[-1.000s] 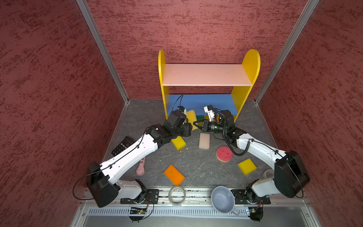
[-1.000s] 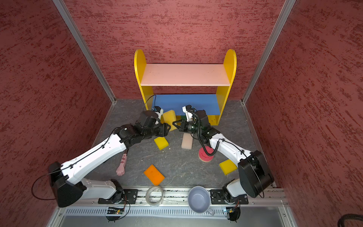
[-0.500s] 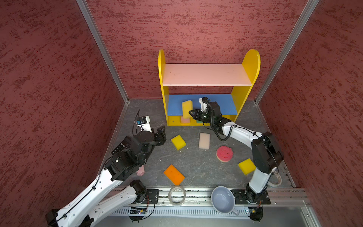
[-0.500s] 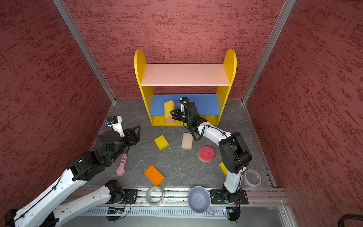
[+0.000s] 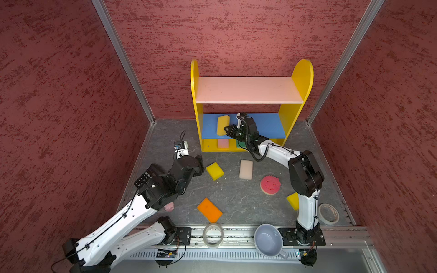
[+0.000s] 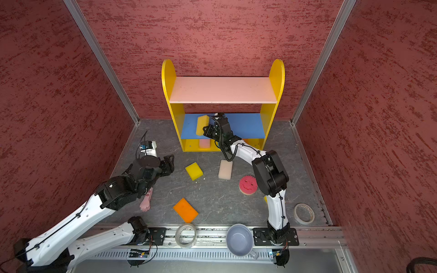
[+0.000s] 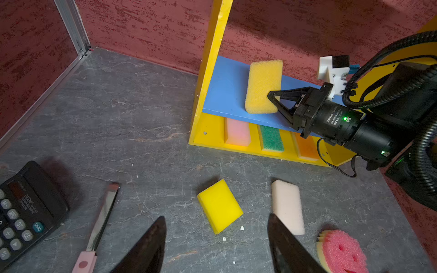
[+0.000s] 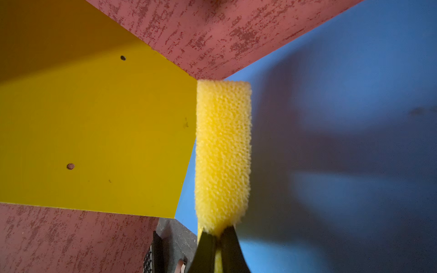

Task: Place and organize the cleaning sponges onto the shelf
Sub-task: 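Raise the yellow sponge onto the blue board with the right gripper while left withdraws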

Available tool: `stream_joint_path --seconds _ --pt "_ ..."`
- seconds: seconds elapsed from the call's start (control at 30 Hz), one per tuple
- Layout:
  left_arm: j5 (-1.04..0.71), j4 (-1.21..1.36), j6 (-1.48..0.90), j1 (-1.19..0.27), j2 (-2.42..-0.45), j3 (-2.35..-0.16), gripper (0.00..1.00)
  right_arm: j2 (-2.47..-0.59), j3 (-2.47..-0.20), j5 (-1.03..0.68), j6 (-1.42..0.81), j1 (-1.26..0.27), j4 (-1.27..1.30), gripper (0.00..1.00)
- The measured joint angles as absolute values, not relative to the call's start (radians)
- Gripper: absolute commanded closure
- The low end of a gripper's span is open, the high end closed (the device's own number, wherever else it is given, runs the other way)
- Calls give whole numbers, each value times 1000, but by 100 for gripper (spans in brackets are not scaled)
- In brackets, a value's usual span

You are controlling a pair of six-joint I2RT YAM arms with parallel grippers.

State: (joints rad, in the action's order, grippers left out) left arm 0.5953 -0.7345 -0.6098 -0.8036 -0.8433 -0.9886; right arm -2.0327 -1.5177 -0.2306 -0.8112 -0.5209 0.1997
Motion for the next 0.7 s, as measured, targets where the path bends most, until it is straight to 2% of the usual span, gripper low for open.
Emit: stream_joint_path --seconds 0.7 --pt "607 -742 -619 -811 -847 -989 29 -2069 -1540 -218 -838 -489 152 58"
